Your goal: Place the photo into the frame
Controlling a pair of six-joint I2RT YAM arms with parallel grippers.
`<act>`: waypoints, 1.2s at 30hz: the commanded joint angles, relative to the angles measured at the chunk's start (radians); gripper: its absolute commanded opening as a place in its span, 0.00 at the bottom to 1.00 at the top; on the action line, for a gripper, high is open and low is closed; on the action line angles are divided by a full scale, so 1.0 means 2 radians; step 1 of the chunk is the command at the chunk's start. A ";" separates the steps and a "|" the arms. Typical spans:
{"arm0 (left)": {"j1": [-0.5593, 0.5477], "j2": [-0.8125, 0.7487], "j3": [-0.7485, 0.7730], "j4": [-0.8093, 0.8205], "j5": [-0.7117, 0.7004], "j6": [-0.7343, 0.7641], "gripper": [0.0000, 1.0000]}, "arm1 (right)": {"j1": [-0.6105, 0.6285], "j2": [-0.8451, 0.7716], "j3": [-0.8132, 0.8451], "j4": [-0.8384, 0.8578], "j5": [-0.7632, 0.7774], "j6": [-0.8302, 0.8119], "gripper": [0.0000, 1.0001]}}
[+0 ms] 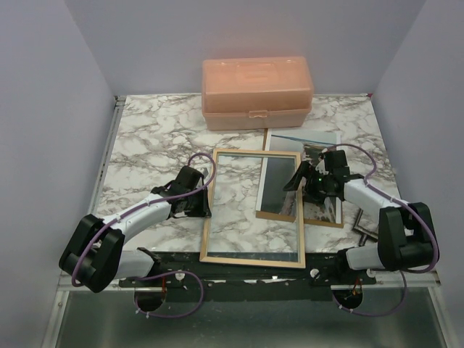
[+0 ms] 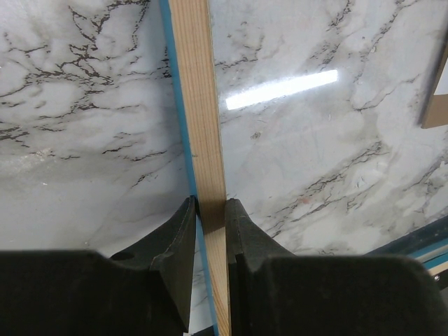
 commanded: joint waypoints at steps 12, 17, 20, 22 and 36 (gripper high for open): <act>-0.002 0.011 0.005 0.003 -0.004 0.001 0.00 | 0.002 -0.044 0.007 -0.004 -0.030 0.020 0.94; -0.002 0.010 0.005 0.003 -0.004 0.001 0.00 | 0.002 -0.091 0.031 -0.067 0.092 0.014 0.94; -0.002 0.011 0.005 0.004 -0.004 0.001 0.00 | 0.002 -0.107 0.032 -0.080 0.134 0.011 0.95; -0.002 0.010 0.004 0.004 -0.004 0.001 0.00 | 0.003 -0.103 0.028 -0.079 0.134 0.007 0.95; 0.005 -0.090 -0.017 0.001 0.042 -0.032 0.00 | 0.001 -0.032 -0.026 -0.014 0.015 0.019 0.95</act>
